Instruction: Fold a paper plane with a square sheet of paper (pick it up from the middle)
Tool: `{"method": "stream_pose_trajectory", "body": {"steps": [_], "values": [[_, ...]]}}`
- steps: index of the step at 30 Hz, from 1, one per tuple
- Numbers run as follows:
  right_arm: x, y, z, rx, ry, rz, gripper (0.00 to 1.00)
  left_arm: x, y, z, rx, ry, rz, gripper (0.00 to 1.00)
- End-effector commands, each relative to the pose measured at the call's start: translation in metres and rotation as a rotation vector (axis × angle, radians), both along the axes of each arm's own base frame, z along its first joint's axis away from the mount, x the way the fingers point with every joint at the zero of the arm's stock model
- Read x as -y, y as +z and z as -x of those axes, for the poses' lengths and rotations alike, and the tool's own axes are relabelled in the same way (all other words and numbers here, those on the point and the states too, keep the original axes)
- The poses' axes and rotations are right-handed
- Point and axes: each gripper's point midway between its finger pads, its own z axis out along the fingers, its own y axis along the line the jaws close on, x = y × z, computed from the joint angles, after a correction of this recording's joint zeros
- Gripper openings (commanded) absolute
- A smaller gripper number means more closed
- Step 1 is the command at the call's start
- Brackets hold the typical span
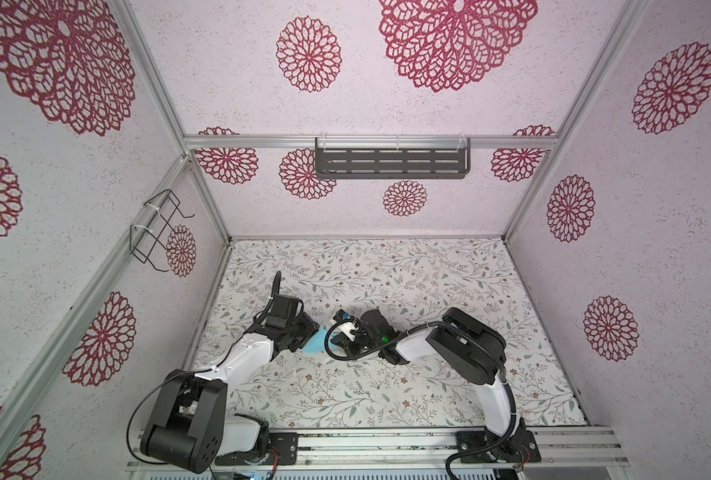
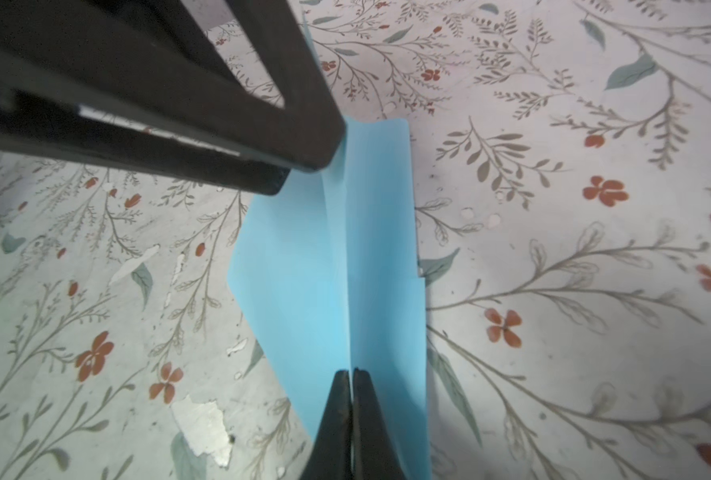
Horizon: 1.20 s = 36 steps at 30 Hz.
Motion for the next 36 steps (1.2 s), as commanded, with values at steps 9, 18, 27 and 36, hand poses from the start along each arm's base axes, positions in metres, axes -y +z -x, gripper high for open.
{"method": "stream_pose_trajectory", "body": {"steps": [9, 18, 27, 36], "values": [[0.020, 0.025, -0.023, -0.212, -0.159, -0.063, 0.01, 0.013, 0.024, -0.010, 0.161, -0.043, 0.056, 0.37], [0.086, 0.037, -0.043, -0.195, -0.393, 0.001, 0.02, 0.060, 0.046, -0.026, 0.254, -0.171, 0.121, 0.40], [0.099, 0.018, -0.030, -0.394, -0.440, 0.053, 0.03, 0.107, 0.009, -0.034, 0.170, -0.245, 0.135, 0.35], [0.081, 0.020, -0.028, -0.435, -0.364, 0.005, 0.05, 0.099, -0.027, -0.033, 0.077, -0.201, 0.065, 0.26]]}}
